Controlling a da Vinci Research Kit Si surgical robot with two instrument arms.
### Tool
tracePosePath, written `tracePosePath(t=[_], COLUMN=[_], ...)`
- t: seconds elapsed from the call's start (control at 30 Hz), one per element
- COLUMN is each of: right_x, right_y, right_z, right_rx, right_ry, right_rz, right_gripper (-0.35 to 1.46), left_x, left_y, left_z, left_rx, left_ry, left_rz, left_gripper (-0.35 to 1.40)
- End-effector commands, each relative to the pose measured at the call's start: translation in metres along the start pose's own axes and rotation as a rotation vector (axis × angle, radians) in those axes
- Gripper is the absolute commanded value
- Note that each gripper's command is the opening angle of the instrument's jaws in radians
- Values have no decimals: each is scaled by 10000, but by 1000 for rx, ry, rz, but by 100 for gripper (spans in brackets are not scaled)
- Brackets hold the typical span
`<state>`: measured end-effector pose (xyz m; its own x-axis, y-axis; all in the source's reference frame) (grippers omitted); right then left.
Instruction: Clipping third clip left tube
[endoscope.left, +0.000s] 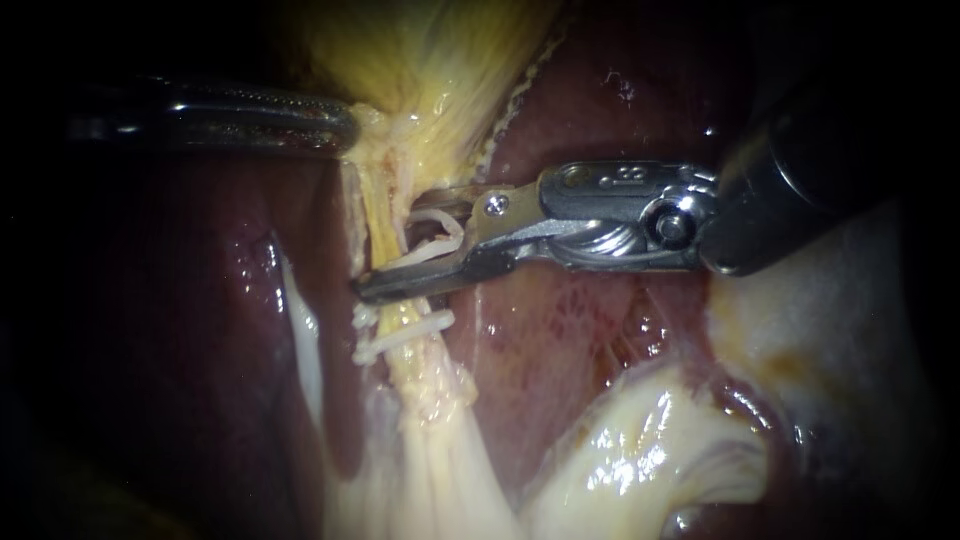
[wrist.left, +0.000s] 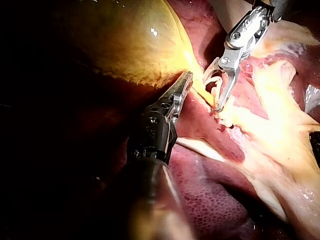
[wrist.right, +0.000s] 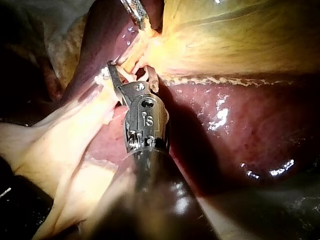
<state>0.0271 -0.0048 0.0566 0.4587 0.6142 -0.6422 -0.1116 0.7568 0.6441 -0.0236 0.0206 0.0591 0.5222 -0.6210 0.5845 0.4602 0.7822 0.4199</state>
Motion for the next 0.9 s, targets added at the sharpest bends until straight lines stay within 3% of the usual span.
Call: tracePosePath(t=[0.03, 0.5, 0.67, 0.9], right_x=[-1, -13, -3, 21], right_y=[0, -1, -9, -20], right_z=[-1, -60, -73, -80], right_rx=[0, 29, 39, 55], right_ry=[-1, -6, 0, 52], right_rz=[1, 27, 33, 57], right_gripper=[47, 49, 49, 49], left_x=[0, 1, 1, 1], left_y=[0, 0, 0, 0], left_z=[0, -2, -2, -2], left_rx=[0, 1, 1, 1], left_ry=[0, 0, 0, 0], left_rz=[0, 0, 1, 1], left_gripper=[-35, -35, -35, -35])
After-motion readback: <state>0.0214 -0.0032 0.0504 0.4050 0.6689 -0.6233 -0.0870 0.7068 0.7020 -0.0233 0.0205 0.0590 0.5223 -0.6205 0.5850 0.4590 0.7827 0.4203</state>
